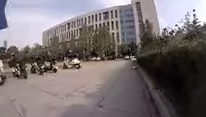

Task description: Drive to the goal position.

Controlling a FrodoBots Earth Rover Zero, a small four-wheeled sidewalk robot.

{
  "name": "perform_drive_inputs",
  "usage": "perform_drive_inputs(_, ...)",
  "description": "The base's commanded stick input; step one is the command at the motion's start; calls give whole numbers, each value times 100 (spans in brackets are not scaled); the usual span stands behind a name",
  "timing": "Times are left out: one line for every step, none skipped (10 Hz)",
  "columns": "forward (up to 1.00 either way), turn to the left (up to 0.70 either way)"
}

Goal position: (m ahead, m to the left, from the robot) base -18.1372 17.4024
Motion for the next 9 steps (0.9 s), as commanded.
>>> perform_drive_inputs(0,70)
perform_drive_inputs(0,70)
perform_drive_inputs(0,70)
perform_drive_inputs(0,70)
perform_drive_inputs(0,70)
perform_drive_inputs(0,70)
perform_drive_inputs(0,70)
perform_drive_inputs(0,70)
perform_drive_inputs(0,70)
